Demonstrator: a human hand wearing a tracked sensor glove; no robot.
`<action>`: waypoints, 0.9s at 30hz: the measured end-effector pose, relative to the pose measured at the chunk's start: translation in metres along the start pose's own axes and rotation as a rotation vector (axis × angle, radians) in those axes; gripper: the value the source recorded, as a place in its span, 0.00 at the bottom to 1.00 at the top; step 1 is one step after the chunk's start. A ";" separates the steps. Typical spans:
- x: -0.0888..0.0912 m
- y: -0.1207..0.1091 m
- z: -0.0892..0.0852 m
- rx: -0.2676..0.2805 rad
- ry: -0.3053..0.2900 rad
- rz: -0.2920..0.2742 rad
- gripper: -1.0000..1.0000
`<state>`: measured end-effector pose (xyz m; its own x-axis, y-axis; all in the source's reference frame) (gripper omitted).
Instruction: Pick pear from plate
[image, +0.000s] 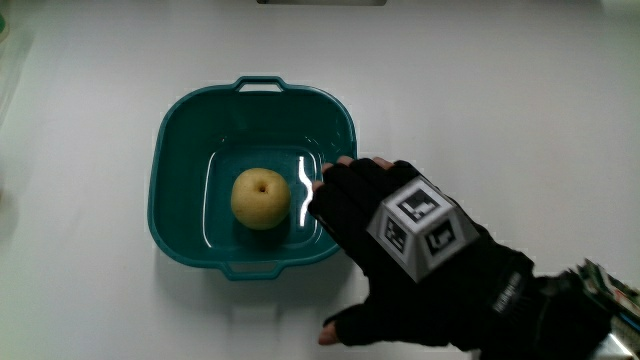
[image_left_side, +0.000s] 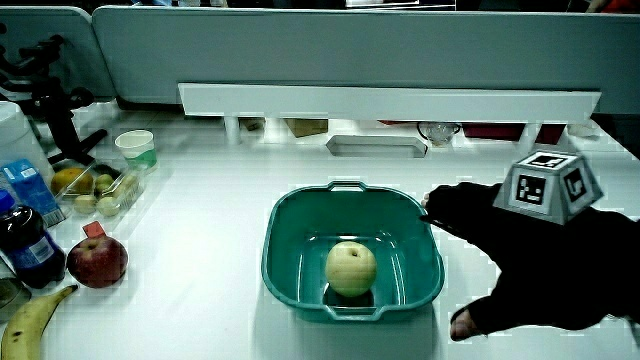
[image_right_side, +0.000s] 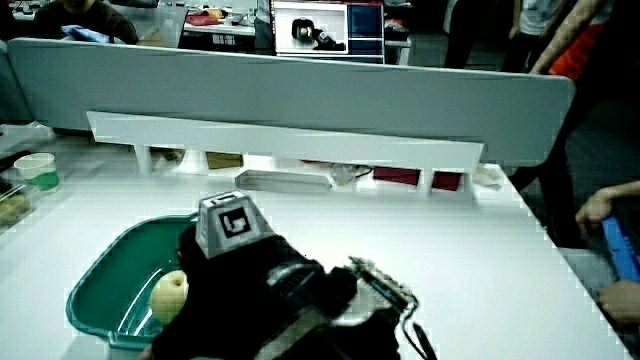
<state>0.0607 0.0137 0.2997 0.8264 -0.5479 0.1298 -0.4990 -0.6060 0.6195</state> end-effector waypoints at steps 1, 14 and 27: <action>0.000 0.005 0.001 -0.010 -0.003 -0.021 0.50; -0.010 0.066 0.009 0.009 0.038 0.017 0.50; -0.016 0.134 -0.002 -0.141 0.094 -0.038 0.50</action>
<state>-0.0187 -0.0580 0.3820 0.8681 -0.4657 0.1717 -0.4308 -0.5351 0.7267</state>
